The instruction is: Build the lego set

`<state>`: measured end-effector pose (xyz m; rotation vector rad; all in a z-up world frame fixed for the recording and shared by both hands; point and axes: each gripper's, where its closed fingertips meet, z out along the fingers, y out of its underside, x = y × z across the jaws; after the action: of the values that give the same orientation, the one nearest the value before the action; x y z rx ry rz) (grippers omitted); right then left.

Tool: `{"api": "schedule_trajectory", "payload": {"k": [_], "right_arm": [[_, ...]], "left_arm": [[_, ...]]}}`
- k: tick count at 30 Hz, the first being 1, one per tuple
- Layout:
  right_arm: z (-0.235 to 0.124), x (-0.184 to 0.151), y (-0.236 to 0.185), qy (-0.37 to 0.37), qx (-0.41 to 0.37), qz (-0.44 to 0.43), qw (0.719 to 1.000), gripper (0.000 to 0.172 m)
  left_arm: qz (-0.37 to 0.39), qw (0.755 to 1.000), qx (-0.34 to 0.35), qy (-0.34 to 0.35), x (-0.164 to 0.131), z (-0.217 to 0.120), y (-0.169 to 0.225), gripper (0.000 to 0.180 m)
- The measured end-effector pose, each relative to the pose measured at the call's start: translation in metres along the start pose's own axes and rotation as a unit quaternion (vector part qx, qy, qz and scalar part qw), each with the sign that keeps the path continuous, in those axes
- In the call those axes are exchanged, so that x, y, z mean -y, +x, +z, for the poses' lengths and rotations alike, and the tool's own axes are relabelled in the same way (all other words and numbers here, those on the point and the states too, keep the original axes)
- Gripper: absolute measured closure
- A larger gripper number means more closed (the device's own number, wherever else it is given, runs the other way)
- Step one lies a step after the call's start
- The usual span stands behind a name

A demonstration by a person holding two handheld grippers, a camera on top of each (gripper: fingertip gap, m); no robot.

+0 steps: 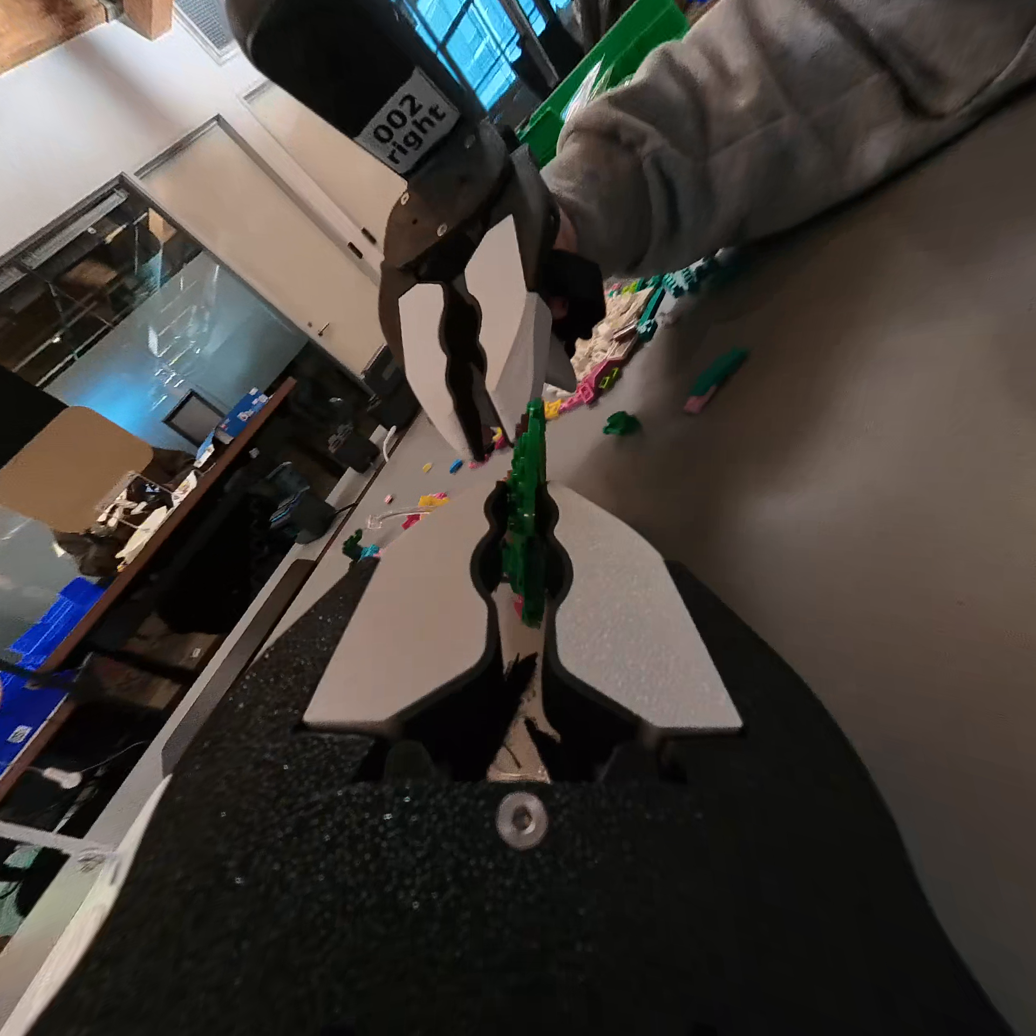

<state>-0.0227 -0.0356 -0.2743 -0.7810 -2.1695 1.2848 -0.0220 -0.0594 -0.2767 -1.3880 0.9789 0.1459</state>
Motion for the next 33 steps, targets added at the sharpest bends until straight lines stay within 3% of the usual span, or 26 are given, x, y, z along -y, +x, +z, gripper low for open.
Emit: {"api": "schedule_trajectory", "payload": {"k": [5,11,19,33], "right_arm": [[-0.002,0.0,-0.011,-0.003,0.051,0.05,0.997,0.164],[-0.001,-0.008,-0.007,0.006,0.064,0.227,0.972,0.161],[0.005,-0.03,-0.012,-0.009,0.023,0.272,0.962,0.158],[0.007,-0.035,-0.014,0.009,0.063,0.352,0.934,0.162]], "left_arm": [[-0.001,1.0,-0.009,0.014,0.005,-0.001,0.003,0.17],[0.088,0.996,0.014,-0.016,0.0,0.003,0.008,0.17],[0.191,0.98,0.024,-0.054,-0.007,0.01,0.017,0.17],[0.211,0.975,0.02,-0.061,-0.01,0.012,0.019,0.17]]}}
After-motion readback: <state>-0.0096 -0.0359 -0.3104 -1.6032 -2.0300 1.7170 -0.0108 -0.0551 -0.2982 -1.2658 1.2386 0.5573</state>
